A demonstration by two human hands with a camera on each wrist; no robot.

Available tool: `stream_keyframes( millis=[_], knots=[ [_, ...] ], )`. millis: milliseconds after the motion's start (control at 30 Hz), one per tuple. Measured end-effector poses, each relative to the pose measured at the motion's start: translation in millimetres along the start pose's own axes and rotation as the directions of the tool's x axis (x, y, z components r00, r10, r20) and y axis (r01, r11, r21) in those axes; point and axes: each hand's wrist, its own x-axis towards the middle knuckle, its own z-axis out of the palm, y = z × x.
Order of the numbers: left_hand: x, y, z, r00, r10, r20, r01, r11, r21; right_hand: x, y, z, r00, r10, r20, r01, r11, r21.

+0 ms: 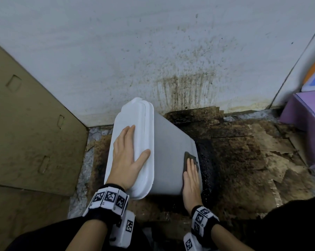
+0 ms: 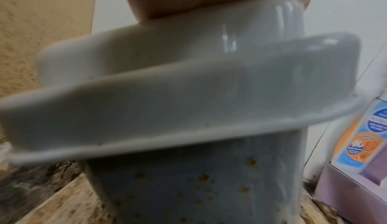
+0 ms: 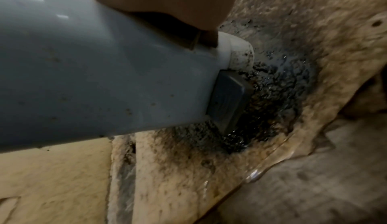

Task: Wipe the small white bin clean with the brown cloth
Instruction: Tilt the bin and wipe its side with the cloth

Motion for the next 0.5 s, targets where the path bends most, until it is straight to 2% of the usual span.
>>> stream_keyframes(
  millis=[100, 167, 267, 367, 500],
  knots=[
    [0.1, -0.1, 1.0, 1.000, 0.010, -0.011, -0.010, 1.000, 0.003, -4.3, -19.7, 6.7, 0.997, 0.074, -0.031, -0.072, 0.995, 0.067],
    [0.8, 0.2, 2.1, 1.000, 0.012, -0.018, -0.012, 1.000, 0.011, -11.3, -41.1, 11.5, 0.996, 0.076, -0.045, -0.072, 0.994, 0.084],
    [1.2, 1.1, 4.2, 0.999, 0.024, -0.022, -0.024, 1.000, 0.013, -30.1, -82.8, 21.4, 0.998, -0.055, -0.027, 0.057, 0.995, 0.077],
    [2.2, -1.2, 5.6, 0.999, 0.032, -0.028, -0.031, 0.999, 0.037, -44.0, -111.8, 29.8, 0.976, -0.219, 0.006, 0.218, 0.974, 0.053],
    [2.1, -0.1, 7.2, 0.999, 0.033, -0.029, -0.032, 0.999, 0.042, -40.1, -97.8, 14.7, 0.932, -0.361, 0.040, 0.362, 0.931, -0.046]
  ],
)
